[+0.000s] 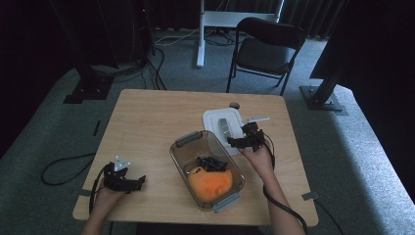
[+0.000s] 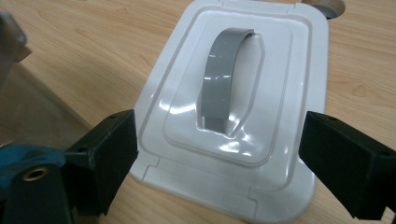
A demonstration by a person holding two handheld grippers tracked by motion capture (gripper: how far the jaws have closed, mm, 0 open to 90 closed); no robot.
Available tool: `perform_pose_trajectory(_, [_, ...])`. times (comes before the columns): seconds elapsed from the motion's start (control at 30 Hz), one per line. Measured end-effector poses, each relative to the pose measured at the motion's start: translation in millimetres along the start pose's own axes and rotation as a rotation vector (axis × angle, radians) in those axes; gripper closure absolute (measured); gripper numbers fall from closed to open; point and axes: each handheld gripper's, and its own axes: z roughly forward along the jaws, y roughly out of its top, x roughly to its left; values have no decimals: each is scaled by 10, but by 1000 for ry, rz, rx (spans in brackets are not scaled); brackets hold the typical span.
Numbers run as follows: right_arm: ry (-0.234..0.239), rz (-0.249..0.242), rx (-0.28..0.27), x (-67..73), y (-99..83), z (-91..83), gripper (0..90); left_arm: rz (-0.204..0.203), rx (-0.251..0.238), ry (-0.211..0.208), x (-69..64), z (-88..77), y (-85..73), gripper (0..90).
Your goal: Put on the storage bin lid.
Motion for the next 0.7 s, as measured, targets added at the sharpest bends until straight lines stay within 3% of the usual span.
perform_pose_trajectory(0.4, [-12,22,37,-41,129,311,130,0,0,0,1,0,0,10])
perform_pose_trajectory(0.7, [-48,38,72,-46,194,569,166,1,0,-1,1,0,0,10])
